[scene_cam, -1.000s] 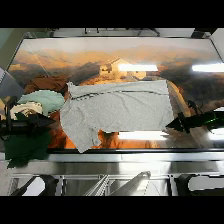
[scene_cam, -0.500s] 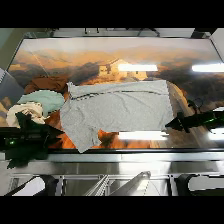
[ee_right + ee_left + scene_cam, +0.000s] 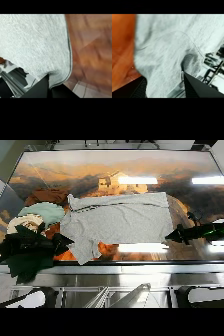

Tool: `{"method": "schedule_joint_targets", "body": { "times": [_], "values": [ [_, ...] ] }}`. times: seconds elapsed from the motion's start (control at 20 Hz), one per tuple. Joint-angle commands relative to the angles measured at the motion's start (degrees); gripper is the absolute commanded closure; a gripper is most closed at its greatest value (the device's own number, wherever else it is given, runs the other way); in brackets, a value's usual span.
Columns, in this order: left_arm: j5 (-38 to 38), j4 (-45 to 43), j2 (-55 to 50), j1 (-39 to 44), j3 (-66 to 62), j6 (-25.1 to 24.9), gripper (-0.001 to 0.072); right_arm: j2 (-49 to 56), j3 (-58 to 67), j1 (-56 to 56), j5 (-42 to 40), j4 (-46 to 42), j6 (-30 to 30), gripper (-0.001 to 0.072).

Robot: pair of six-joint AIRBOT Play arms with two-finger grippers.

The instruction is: Fold the shirts.

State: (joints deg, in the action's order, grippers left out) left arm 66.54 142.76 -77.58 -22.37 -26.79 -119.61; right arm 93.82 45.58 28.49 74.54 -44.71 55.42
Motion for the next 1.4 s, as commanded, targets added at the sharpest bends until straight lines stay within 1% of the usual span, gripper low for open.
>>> {"method": "schedule_joint_targets", "body": {
  "times": [0.0, 0.05, 0.1, 0.15, 0.2, 0.25, 0.3, 0.45, 0.5, 0.55, 0.75, 0.95, 1.05, 1.15, 1.35],
  "values": [
    [-9.1, -0.2, -0.3, 7.4, -3.0, 1.5, 0.0193, 0.0, 0.0, 0.0, 0.5, 0.0, 0.0, 0.0695],
    [-9.1, -0.3, -0.3, 8.4, -3.8, 1.6, 0.0195, 0.0, 0.0, 0.0, 0.5, 0.0, 0.0, 0.0695],
    [-8.7, -0.3, -0.3, 8.7, -4.4, 1.6, 0.0315, 0.0, 0.0, 0.0, 0.6, 0.0, 0.0, 0.0695],
    [-7.5, -0.4, -0.3, 8.4, -4.9, 1.6, 0.0474, 0.0, 0.0, 0.0, 0.8, 0.0, 0.0, 0.0694],
    [-5.6, -0.5, -0.3, 7.4, -5.3, 1.6, 0.0563, 0.0, 0.0, 0.0, 1.0, 0.0, 0.0, 0.0695],
    [-3.4, -0.6, -0.3, 6.2, -5.6, 1.6, 0.0623, 0.0, 0.0, 0.0, 1.4, 0.0, 0.0, 0.0695],
    [-1.1, -0.7, -0.3, 4.7, -5.9, 1.6, 0.0643, 0.0, 0.0, 0.0, 2.1, 0.0, 0.0, 0.0695],
    [7.3, -0.6, 0.2, 1.0, -7.9, 1.5, 0.0648, -0.8, 0.5, 0.5, 6.1, 0.0, 0.1, 0.0696],
    [8.9, -0.5, 1.3, 0.5, -8.8, 1.5, 0.0649, -1.7, 0.5, 1.1, 7.2, 0.0, 0.2, 0.0696],
    [9.9, -0.5, 2.8, 0.4, -9.7, 1.6, 0.0689, -3.0, 0.7, 2.1, 7.8, 0.0, 0.5, 0.0696],
    [15.1, -0.8, 6.3, 0.4, -13.9, 1.6, 0.0687, -7.9, 0.8, 7.3, 8.0, 0.0, 1.2, 0.0696],
    [20.4, -0.7, 3.0, 0.4, -14.6, 1.6, 0.0688, -8.5, 0.8, 9.6, 8.0, 0.5, 1.6, 0.0696],
    [21.9, -0.8, 1.6, -0.3, -14.7, 1.6, 0.0688, -8.5, 0.9, 9.6, 8.0, 0.5, 1.5, 0.0696],
    [21.8, -0.7, 1.5, -1.9, -14.7, 1.6, 0.0688, -8.5, 1.3, 9.7, 8.0, 0.9, 1.6, 0.0696],
    [21.6, -0.1, 1.4, -3.5, -17.0, 1.7, 0.0688, -8.5, 3.2, 9.3, 8.1, 11.3, -0.2, 0.0696]
  ]
}}
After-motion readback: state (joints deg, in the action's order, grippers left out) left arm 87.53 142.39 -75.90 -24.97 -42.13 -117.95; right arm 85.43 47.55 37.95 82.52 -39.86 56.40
